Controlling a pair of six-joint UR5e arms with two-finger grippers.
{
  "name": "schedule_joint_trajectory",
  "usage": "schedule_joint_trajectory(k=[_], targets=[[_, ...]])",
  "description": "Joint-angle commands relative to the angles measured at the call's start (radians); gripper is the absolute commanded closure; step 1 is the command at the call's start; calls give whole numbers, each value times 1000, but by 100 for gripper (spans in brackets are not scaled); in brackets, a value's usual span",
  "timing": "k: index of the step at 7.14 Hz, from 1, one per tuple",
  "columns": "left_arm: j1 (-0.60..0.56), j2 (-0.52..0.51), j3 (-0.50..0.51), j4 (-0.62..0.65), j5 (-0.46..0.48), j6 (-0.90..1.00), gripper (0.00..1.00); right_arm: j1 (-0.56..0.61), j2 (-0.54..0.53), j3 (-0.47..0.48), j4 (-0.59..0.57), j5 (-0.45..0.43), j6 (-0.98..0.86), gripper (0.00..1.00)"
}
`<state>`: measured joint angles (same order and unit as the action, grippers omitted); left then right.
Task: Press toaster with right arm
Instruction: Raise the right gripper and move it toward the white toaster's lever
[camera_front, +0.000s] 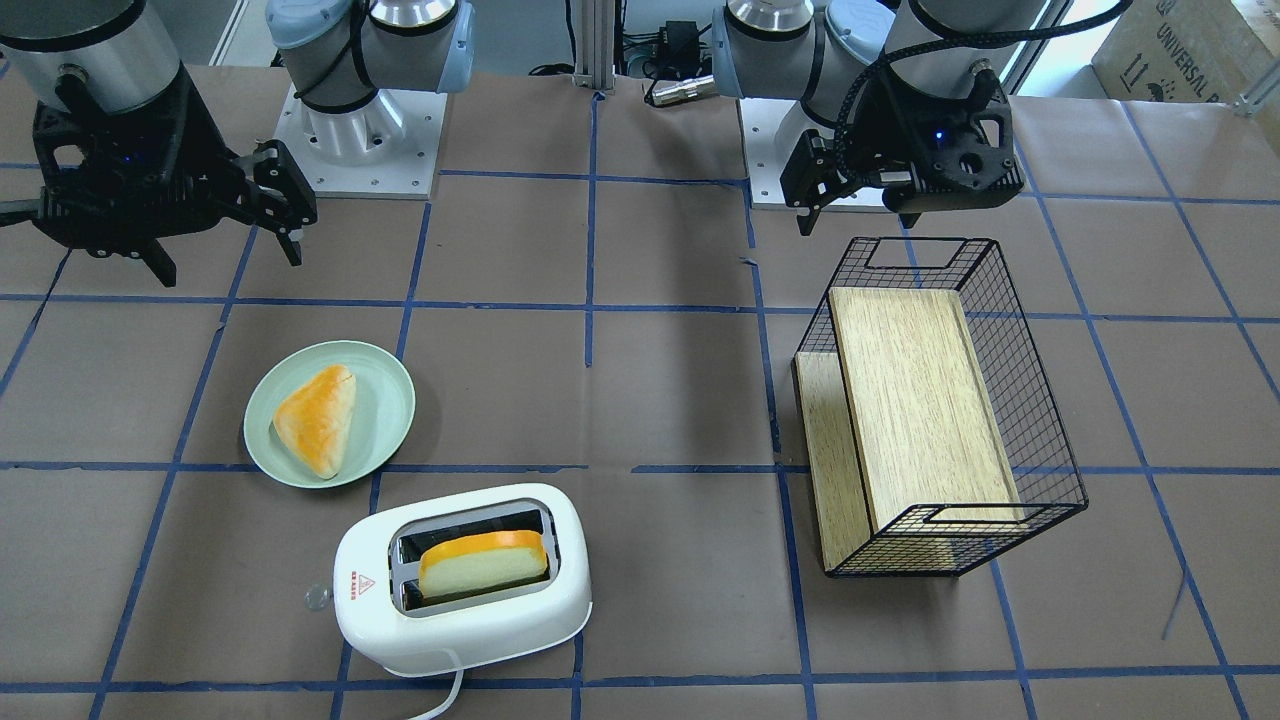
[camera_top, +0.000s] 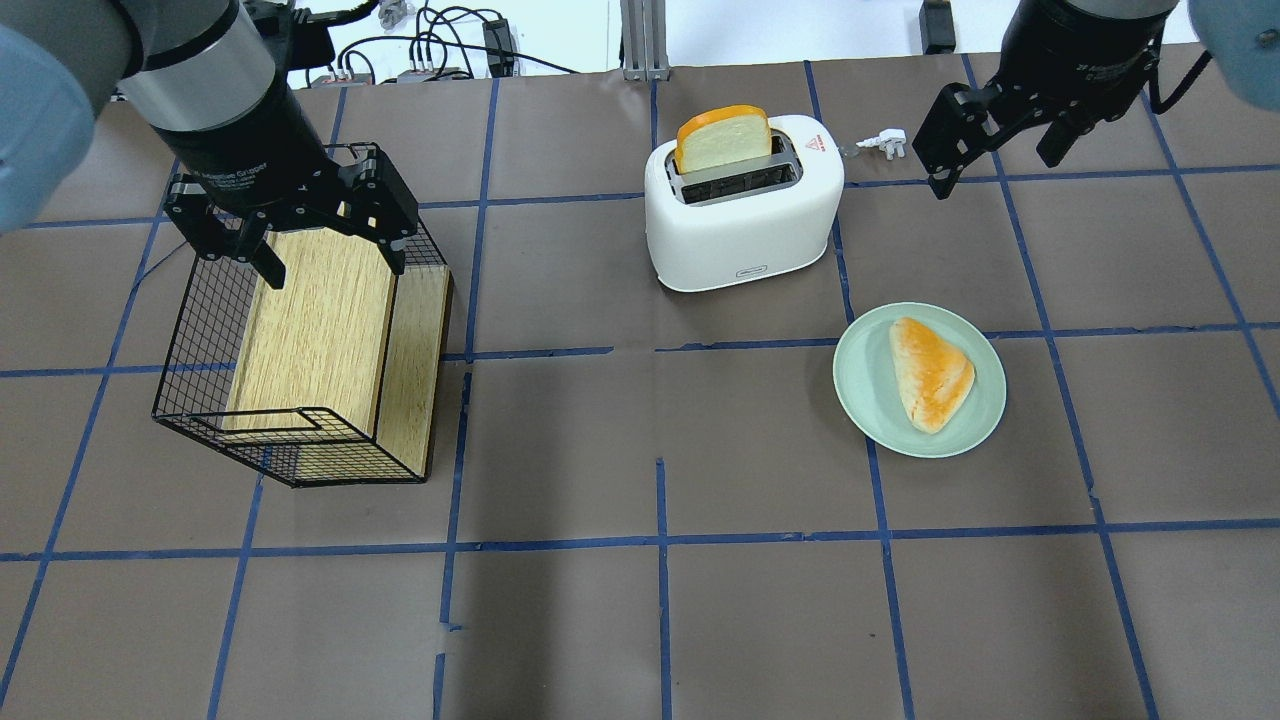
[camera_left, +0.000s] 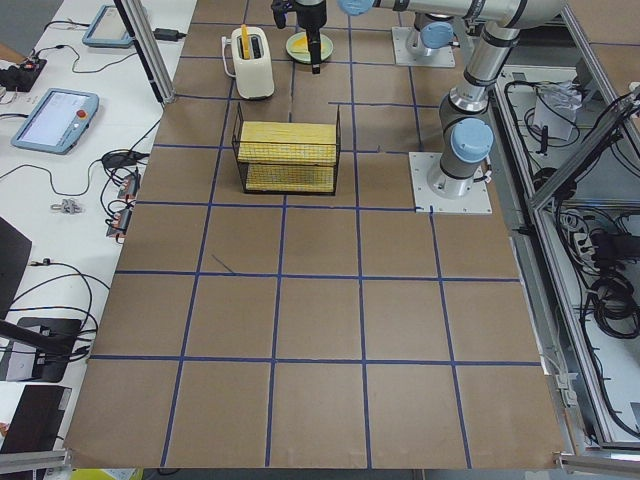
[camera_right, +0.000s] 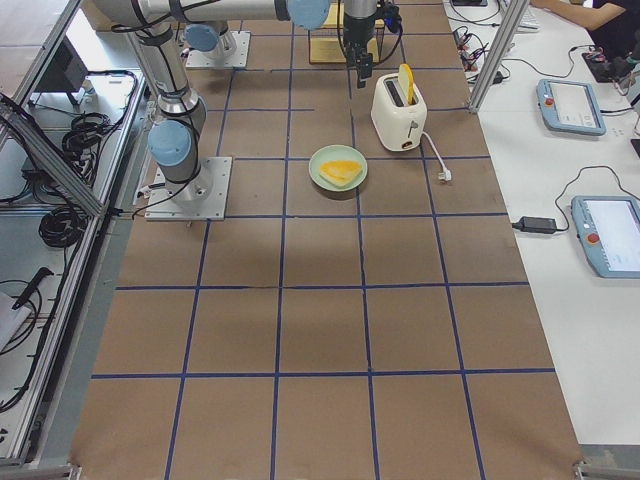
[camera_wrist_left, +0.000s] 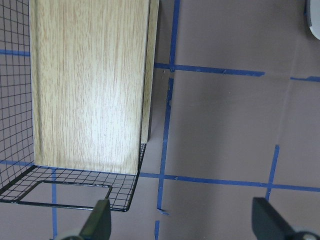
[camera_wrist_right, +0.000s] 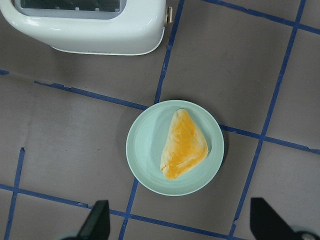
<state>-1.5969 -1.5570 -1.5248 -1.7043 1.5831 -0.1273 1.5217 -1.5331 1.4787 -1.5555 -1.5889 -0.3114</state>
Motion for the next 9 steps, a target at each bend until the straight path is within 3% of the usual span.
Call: schedule_joint_trajectory(k=[1, 4, 5, 8, 9], targets=[[0, 0, 0, 0, 0, 0, 0, -1, -1, 6, 2, 0, 0, 0], [0, 0, 0, 0, 0, 0, 0, -1, 7, -3, -47, 9, 0, 3], [0, 0, 0, 0, 0, 0, 0, -14, 28, -5, -73, 17, -3, 14], [0, 0, 0, 0, 0, 0, 0, -147, 66, -32, -69, 205, -92, 95], [0, 0, 0, 0, 0, 0, 0, -165, 109, -66, -78, 287, -132, 96]])
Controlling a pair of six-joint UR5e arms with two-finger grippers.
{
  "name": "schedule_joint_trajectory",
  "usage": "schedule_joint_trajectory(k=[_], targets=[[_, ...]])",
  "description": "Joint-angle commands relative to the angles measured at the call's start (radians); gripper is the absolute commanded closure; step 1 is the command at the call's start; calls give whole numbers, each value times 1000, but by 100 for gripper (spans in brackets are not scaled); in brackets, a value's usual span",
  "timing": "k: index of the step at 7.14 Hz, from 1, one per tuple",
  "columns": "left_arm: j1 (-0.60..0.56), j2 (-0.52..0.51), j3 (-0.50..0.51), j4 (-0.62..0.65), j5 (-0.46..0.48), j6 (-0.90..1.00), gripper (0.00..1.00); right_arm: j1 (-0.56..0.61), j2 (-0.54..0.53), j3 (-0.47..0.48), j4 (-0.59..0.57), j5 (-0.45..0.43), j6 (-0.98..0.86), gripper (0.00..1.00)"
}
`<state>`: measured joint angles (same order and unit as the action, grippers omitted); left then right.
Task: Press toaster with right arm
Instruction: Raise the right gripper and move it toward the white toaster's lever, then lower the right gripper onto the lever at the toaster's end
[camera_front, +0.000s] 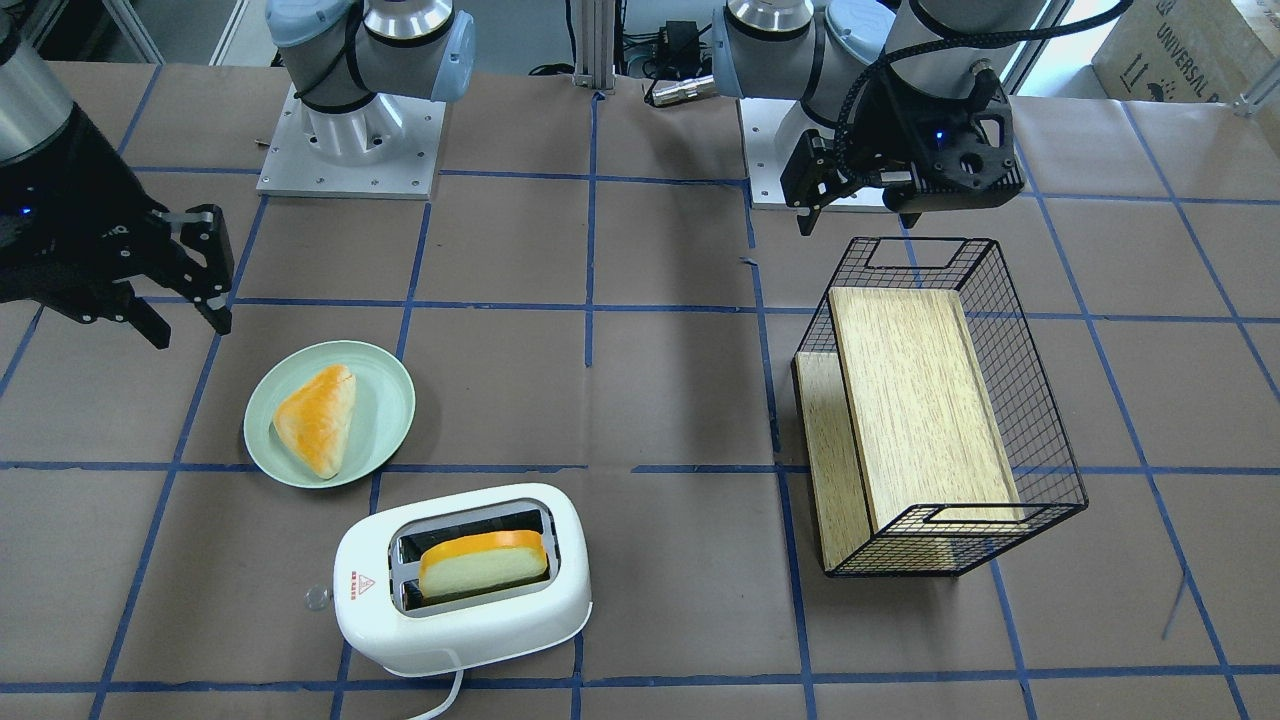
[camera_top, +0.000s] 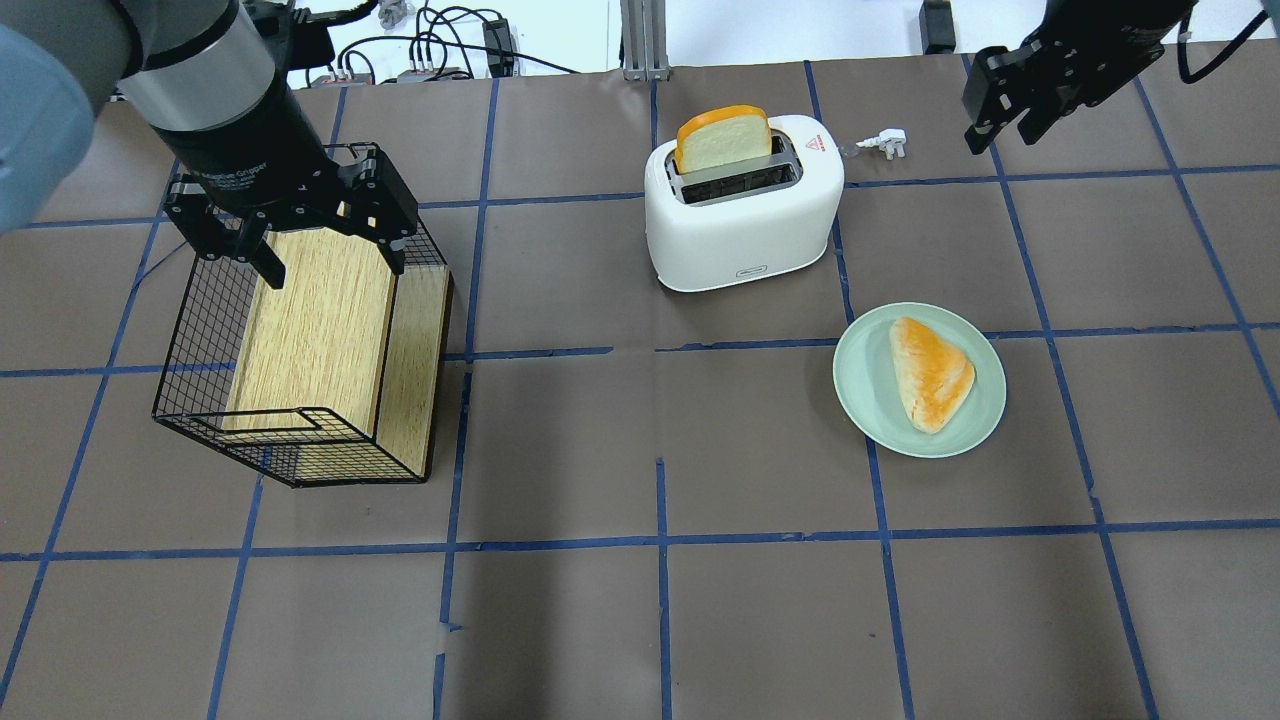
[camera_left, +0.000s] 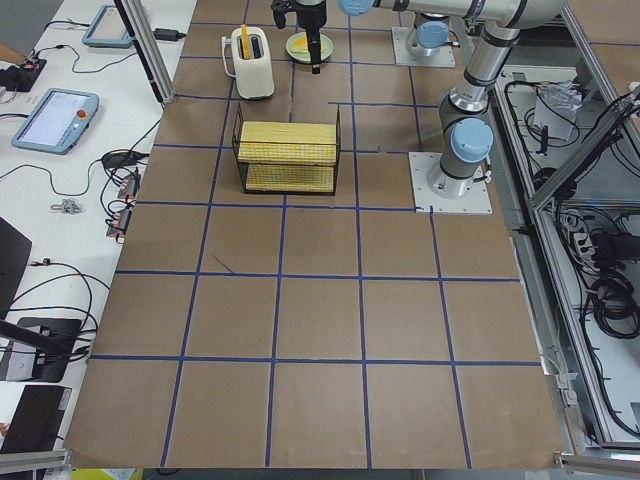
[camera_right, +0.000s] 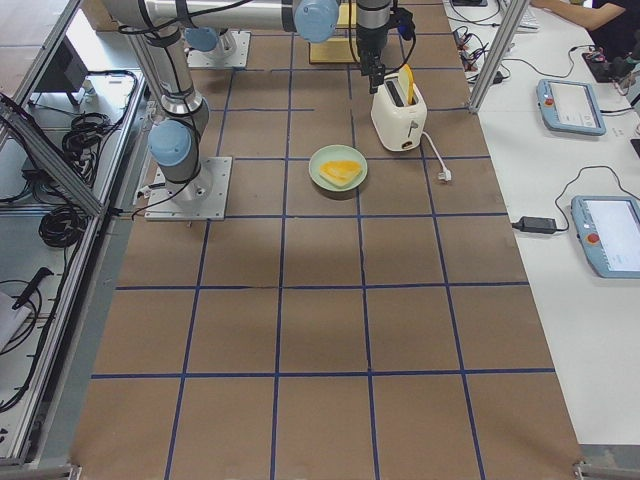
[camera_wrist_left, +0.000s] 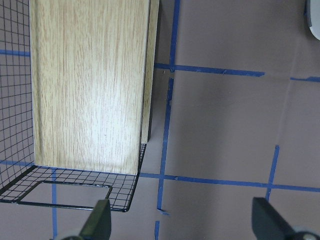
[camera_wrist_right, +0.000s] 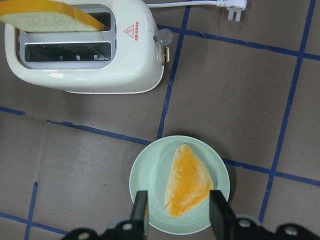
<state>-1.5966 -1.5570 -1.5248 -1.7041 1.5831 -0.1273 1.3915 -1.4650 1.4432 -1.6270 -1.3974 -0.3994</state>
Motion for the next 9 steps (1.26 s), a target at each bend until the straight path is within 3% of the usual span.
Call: schedule_joint_trajectory(k=[1, 4, 7, 9], targets=[[0, 0, 0, 0, 0, 0, 0, -43, 111, -94, -5, 138, -45, 96], [0, 0, 0, 0, 0, 0, 0, -43, 351, -237, -2, 225, -88, 96], [0, 0, 0, 0, 0, 0, 0, -28, 475, -256, -37, 323, -88, 96], [0, 0, 0, 0, 0, 0, 0, -25, 505, -254, -39, 333, -84, 96]])
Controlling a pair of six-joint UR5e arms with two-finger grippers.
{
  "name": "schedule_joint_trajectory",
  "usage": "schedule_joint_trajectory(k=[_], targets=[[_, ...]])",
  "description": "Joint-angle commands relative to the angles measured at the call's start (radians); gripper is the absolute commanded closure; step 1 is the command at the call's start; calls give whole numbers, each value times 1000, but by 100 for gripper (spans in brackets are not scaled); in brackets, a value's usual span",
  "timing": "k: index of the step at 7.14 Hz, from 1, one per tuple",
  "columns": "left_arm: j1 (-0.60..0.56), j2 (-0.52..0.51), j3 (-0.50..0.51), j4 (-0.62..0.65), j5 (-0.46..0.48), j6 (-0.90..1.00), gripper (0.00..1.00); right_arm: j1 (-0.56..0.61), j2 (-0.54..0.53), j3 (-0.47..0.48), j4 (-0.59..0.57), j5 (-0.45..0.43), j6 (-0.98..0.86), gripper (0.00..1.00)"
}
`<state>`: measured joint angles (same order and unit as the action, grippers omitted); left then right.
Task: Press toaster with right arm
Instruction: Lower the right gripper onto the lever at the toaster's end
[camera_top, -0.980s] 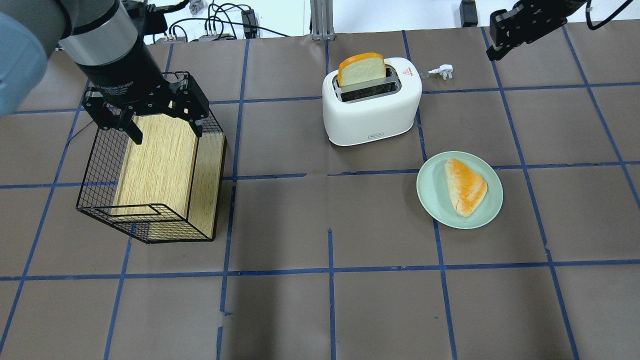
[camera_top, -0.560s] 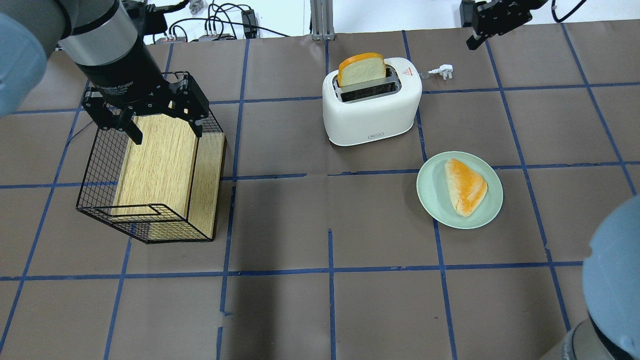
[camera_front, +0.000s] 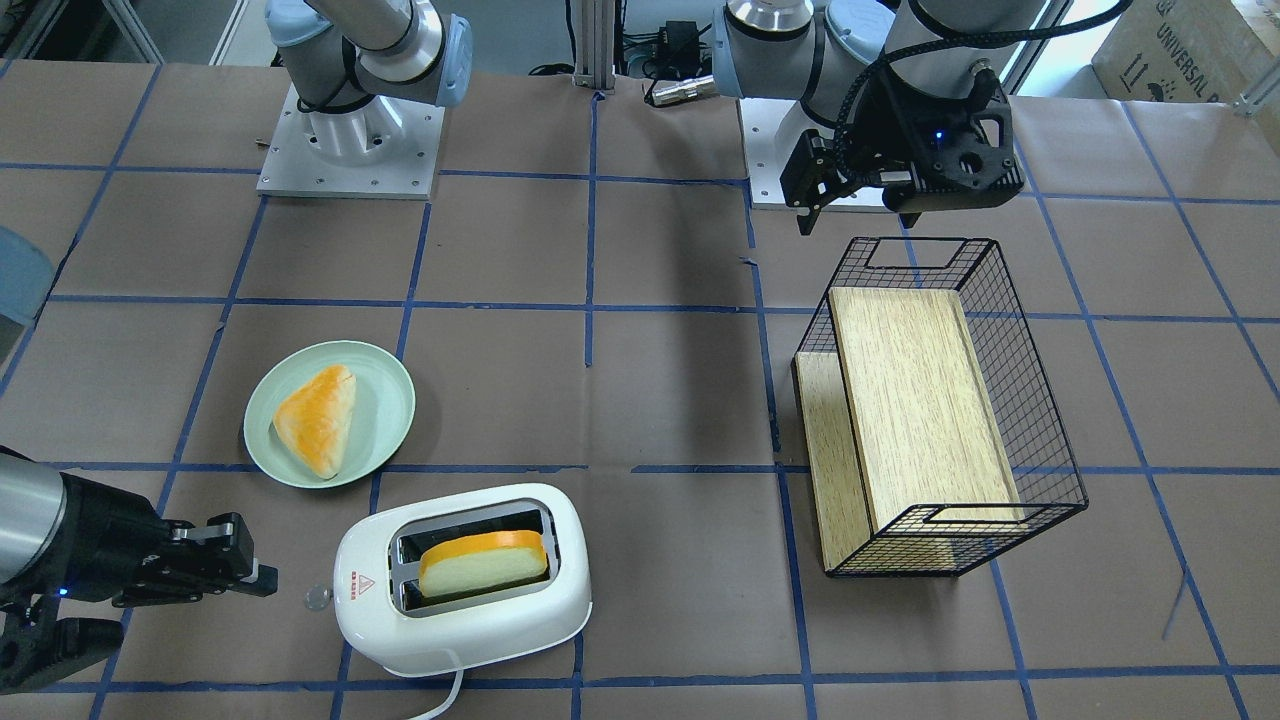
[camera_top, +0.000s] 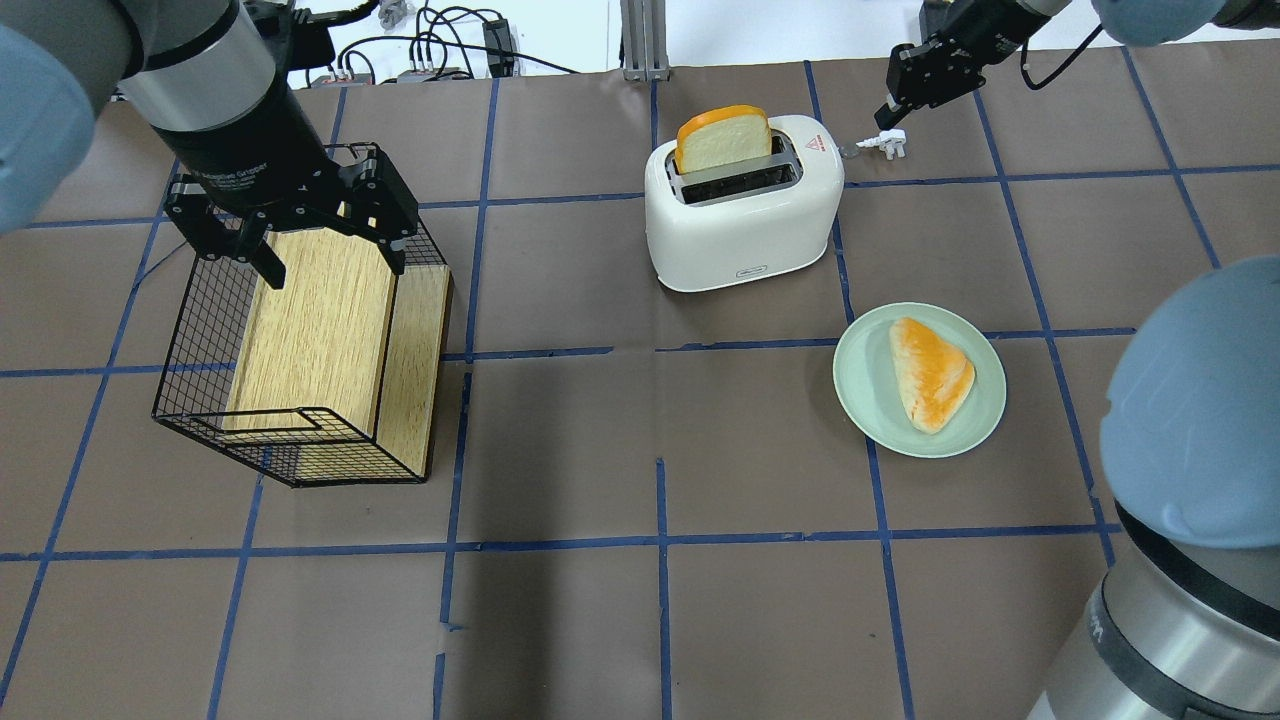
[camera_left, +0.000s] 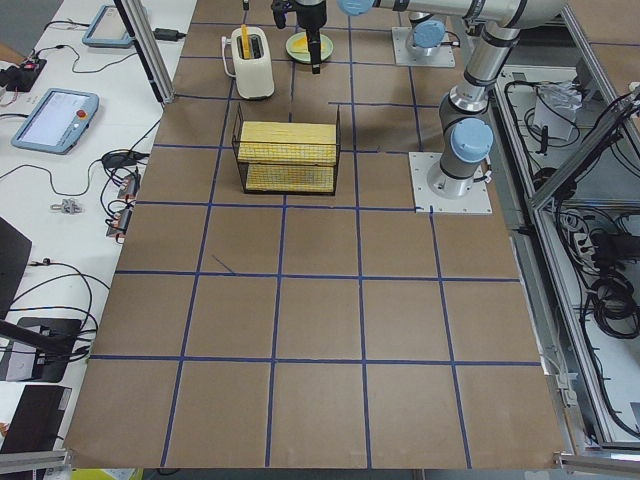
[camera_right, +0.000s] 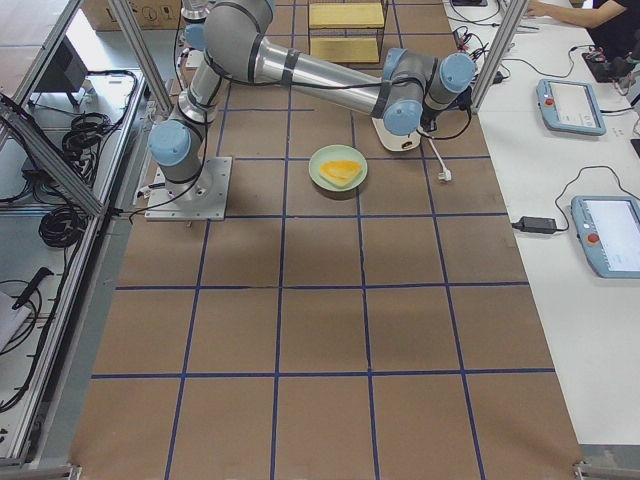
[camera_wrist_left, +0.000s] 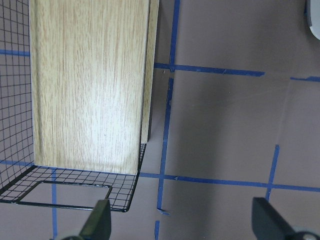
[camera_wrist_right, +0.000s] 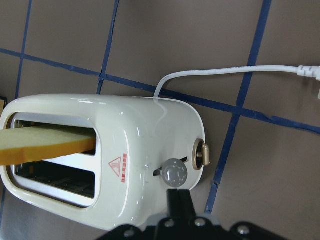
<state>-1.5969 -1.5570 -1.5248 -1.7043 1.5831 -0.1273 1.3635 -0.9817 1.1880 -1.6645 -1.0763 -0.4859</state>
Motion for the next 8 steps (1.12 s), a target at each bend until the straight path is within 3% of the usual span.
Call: schedule_joint_trajectory(k=[1, 8], targets=[[0, 0, 0, 0, 0, 0, 0, 18, 35, -1, -3, 30, 3, 96], [0, 0, 0, 0, 0, 0, 0, 11, 107, -1, -32, 38, -2, 95]])
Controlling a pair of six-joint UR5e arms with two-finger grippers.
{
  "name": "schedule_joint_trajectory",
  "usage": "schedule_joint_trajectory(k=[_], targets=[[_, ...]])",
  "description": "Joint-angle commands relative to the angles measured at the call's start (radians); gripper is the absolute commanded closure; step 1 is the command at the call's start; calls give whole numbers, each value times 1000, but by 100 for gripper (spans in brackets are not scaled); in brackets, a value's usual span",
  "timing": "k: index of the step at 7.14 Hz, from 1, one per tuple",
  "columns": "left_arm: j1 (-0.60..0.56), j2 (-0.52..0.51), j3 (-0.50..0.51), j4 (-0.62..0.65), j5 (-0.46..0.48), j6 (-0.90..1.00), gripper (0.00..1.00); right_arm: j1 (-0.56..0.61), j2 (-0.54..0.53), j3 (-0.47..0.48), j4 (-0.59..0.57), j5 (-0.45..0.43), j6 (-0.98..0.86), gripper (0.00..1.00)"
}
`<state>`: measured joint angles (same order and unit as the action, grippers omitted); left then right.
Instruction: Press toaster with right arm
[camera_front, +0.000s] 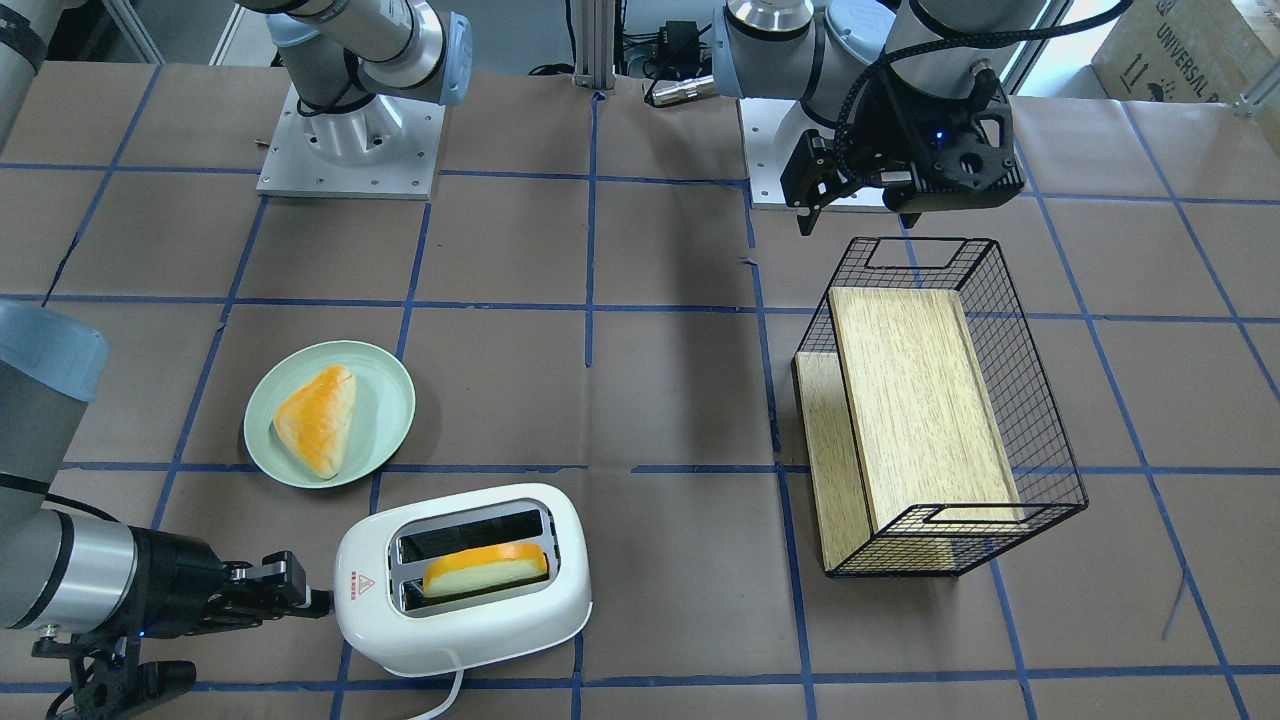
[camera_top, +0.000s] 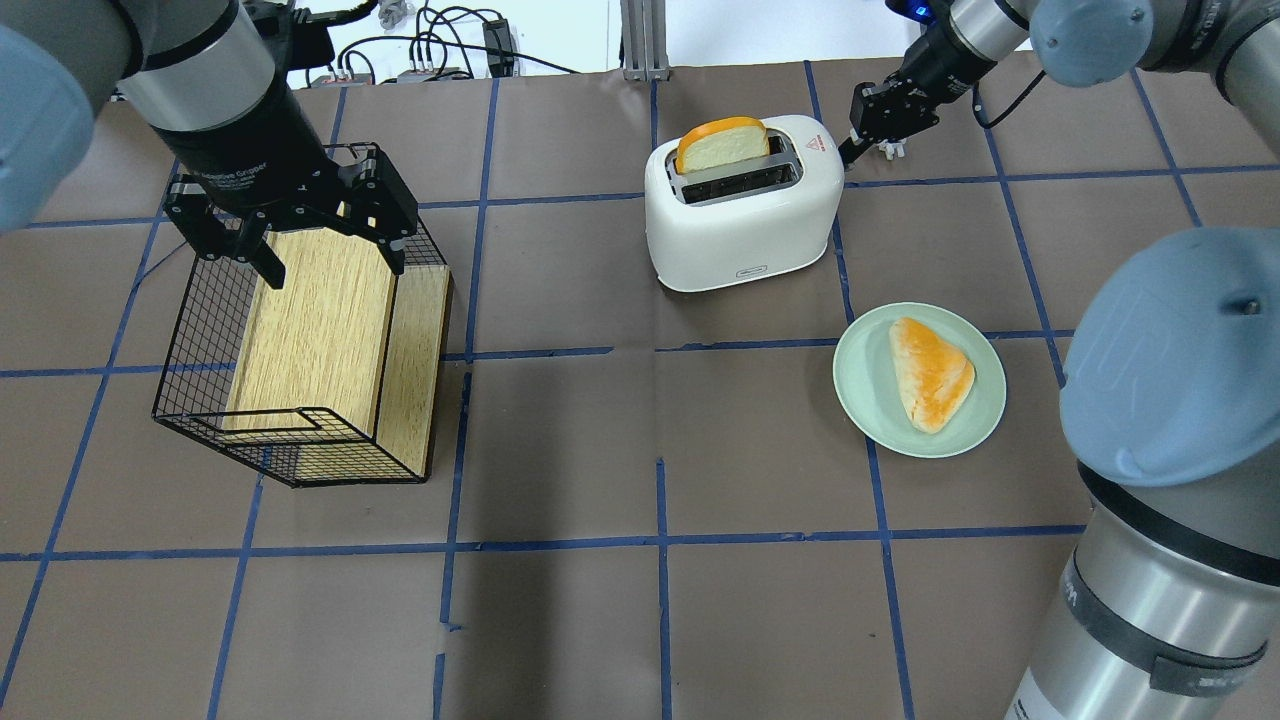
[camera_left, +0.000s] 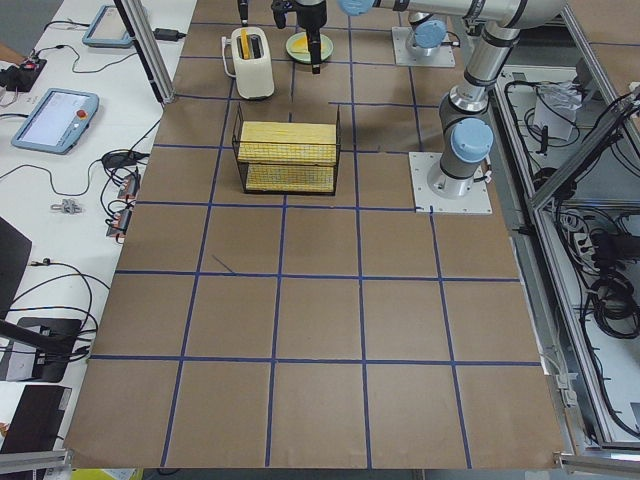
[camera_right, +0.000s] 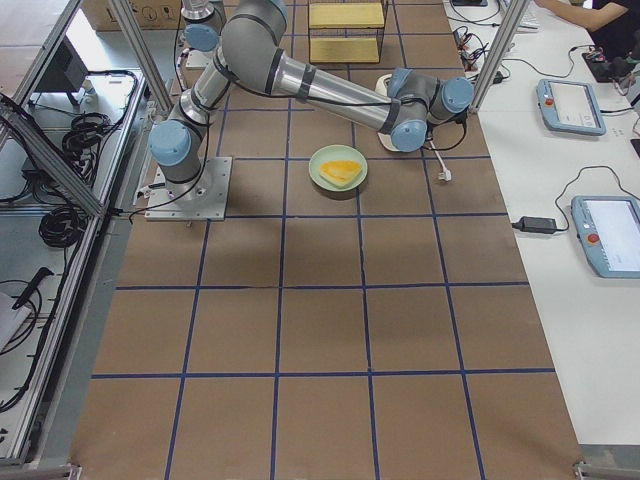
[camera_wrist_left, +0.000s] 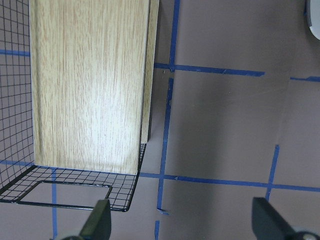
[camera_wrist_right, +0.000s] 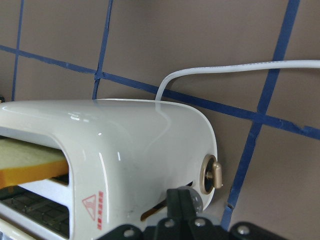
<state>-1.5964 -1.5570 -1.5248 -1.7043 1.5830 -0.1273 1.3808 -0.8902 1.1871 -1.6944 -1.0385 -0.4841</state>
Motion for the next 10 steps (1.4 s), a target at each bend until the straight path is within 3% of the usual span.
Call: schedule_joint_trajectory(k=[1, 10], targets=[[0, 0, 0, 0, 0, 0, 0, -8, 16, 2, -2, -1, -4, 95], [0, 0, 0, 0, 0, 0, 0, -8, 40, 12, -40, 0, -5, 95]])
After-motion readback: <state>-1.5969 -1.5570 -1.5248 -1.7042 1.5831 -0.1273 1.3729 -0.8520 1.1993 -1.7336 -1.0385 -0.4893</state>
